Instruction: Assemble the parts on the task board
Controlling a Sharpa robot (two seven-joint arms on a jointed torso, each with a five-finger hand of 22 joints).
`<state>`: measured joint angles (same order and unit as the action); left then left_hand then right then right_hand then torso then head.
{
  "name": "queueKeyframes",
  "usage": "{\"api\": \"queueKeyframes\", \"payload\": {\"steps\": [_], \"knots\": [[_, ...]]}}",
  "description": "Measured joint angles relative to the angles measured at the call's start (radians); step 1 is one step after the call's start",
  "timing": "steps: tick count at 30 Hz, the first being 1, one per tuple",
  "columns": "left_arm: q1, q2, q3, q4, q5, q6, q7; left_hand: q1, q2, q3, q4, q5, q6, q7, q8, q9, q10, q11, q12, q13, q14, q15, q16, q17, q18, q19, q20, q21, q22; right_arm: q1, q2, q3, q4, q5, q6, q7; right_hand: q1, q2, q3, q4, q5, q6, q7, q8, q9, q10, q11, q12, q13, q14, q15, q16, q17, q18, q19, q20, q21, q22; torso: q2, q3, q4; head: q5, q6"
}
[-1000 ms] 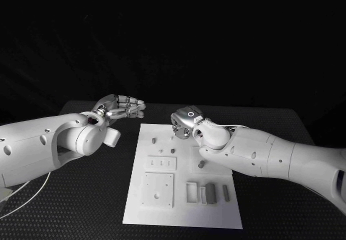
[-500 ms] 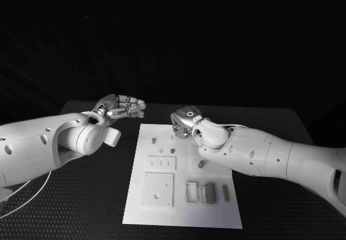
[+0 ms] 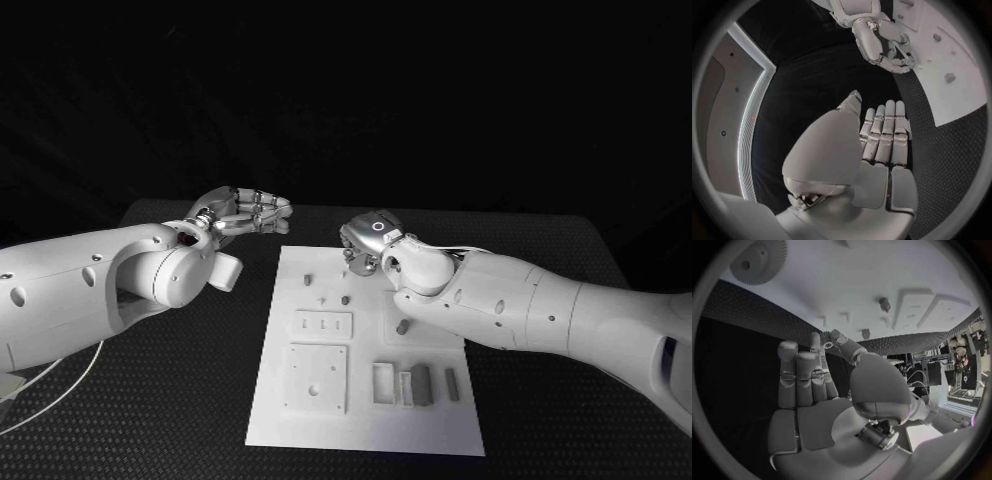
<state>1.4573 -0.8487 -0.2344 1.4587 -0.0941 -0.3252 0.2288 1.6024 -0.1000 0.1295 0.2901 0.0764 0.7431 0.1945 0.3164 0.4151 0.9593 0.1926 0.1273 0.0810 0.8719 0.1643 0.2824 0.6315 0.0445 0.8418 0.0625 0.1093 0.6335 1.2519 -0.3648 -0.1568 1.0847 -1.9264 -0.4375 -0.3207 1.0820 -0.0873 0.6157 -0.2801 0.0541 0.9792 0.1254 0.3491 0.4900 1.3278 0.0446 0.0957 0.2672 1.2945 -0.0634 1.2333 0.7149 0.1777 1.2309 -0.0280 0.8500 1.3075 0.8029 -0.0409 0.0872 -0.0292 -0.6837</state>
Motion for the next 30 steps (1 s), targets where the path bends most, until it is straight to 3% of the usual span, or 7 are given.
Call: {"api": "queueKeyframes", "payload": {"steps": [6, 14, 17, 30], "knots": [[0.001, 0.005, 0.001, 0.000, 0.000, 0.000, 0.000, -0.004, 0.004, 0.000, 0.000, 0.000, 0.000, 0.000, 0.000, -0.001, 0.000, 0.000, -0.004, 0.000, 0.000, 0.000, 0.000, 0.000, 0.000, 0.000, 0.000, 0.000, -0.001, -0.004, 0.004, 0.000, -0.015, 0.001, 0.003, 0.000, 0.000, 0.000, 0.000, 0.000, 0.000, 0.000, 0.000, 0.000, 0.001, 0.000, 0.000, 0.000, 0.000, 0.000, 0.000, 0.000, 0.000, 0.000, 0.000, 0.000, 0.000, 0.000, 0.000, -0.0007, 0.0006, 0.001, -0.002], [0.007, 0.003, 0.000, 0.001, 0.000, 0.000, 0.000, -0.004, 0.004, 0.000, 0.000, 0.000, 0.000, 0.000, 0.000, -0.001, 0.000, 0.000, -0.004, 0.000, 0.000, 0.000, 0.000, 0.001, 0.000, 0.000, 0.000, 0.000, -0.001, -0.005, 0.007, 0.000, -0.015, 0.003, 0.009, 0.001, 0.000, 0.000, 0.000, 0.000, 0.000, 0.000, 0.000, -0.001, 0.001, 0.000, 0.000, 0.000, 0.000, 0.001, 0.002, 0.000, -0.001, 0.000, 0.000, 0.000, 0.000, 0.000, 0.000, 0.0000, -0.0006, 0.014, -0.004], [0.014, 0.001, 0.001, 0.001, 0.000, 0.000, 0.000, -0.004, 0.004, 0.000, 0.000, 0.000, 0.000, 0.000, 0.000, -0.001, 0.000, 0.000, -0.004, 0.000, 0.000, 0.000, 0.000, 0.001, 0.000, 0.000, 0.000, 0.000, -0.001, -0.006, 0.012, -0.001, -0.018, 0.003, 0.012, 0.001, 0.000, 0.000, 0.000, 0.000, 0.000, 0.000, 0.000, -0.001, 0.001, 0.000, 0.000, 0.000, 0.000, 0.001, 0.002, 0.000, -0.001, 0.000, 0.000, 0.000, 0.000, 0.000, 0.001, 0.0002, -0.0016, 0.016, -0.003], [0.017, 0.001, 0.000, 0.006, 0.000, 0.000, 0.000, -0.004, 0.004, 0.000, 0.000, 0.000, 0.000, 0.000, 0.000, -0.001, 0.000, 0.000, -0.004, 0.000, 0.000, 0.000, 0.000, 0.001, 0.000, 0.000, 0.000, -0.004, -0.001, -0.009, 0.018, -0.003, -0.024, 0.002, 0.023, 0.001, 0.000, 0.000, 0.000, 0.000, 0.000, 0.000, 0.000, -0.003, 0.000, 0.000, 0.000, 0.000, 0.000, 0.002, 0.002, 0.000, -0.001, 0.000, 0.000, 0.000, 0.000, 0.000, 0.002, 0.0020, -0.0018, 0.018, -0.009]]}}
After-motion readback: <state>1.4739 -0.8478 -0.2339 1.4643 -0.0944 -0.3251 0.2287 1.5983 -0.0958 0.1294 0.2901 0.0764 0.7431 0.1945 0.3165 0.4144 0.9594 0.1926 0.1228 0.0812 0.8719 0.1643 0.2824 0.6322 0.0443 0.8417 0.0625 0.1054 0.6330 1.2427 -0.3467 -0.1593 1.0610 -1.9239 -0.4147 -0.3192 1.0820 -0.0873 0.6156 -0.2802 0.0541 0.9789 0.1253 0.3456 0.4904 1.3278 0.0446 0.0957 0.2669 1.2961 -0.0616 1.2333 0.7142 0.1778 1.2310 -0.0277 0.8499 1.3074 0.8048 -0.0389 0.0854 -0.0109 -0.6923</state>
